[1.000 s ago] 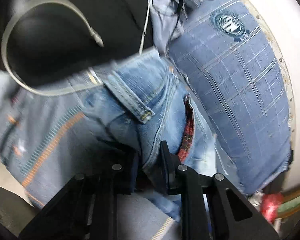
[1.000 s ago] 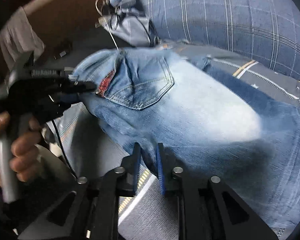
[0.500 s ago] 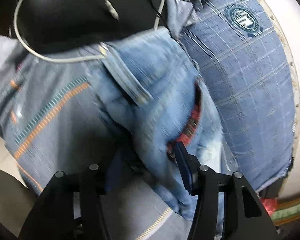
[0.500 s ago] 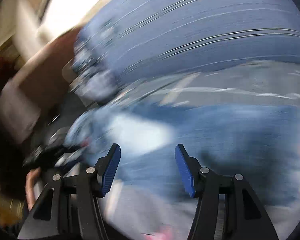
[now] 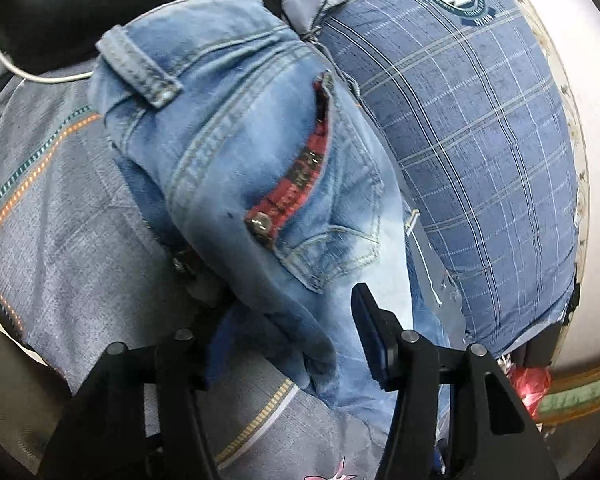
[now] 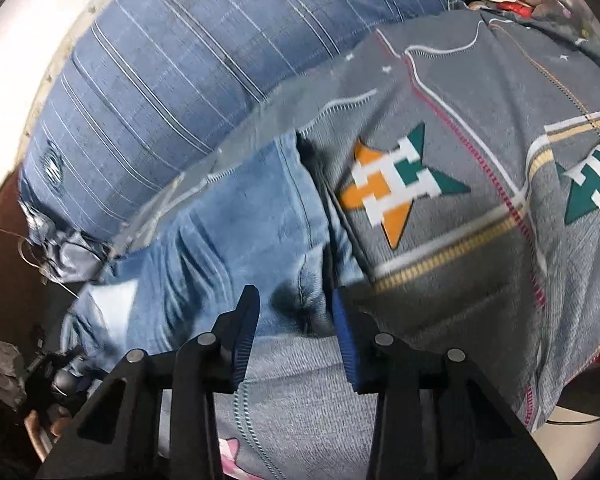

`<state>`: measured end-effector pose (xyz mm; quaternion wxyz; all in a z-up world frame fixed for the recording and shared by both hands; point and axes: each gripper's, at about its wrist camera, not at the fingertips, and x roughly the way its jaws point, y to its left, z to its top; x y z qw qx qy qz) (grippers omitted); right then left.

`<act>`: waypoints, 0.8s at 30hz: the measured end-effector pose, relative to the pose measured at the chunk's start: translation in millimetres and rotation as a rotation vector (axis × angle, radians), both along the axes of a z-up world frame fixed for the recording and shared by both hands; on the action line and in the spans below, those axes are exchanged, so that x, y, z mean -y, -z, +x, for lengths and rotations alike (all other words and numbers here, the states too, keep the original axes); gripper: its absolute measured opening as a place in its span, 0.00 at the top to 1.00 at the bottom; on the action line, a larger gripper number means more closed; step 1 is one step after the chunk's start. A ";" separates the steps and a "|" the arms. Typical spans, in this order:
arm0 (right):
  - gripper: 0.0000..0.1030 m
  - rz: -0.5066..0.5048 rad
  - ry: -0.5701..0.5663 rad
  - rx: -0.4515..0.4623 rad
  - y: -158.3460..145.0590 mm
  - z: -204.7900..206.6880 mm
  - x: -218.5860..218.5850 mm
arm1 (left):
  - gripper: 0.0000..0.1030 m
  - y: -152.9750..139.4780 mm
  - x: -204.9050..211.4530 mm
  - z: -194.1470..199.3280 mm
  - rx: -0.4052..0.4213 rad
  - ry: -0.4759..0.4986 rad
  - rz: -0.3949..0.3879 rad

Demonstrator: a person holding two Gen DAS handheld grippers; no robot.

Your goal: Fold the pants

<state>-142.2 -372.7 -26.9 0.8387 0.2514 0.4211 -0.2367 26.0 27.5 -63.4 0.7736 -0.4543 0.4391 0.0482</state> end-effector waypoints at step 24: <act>0.35 -0.178 -0.089 0.007 -37.7 40.0 3.7 | 0.47 7.8 -0.5 -9.2 0.016 0.079 0.083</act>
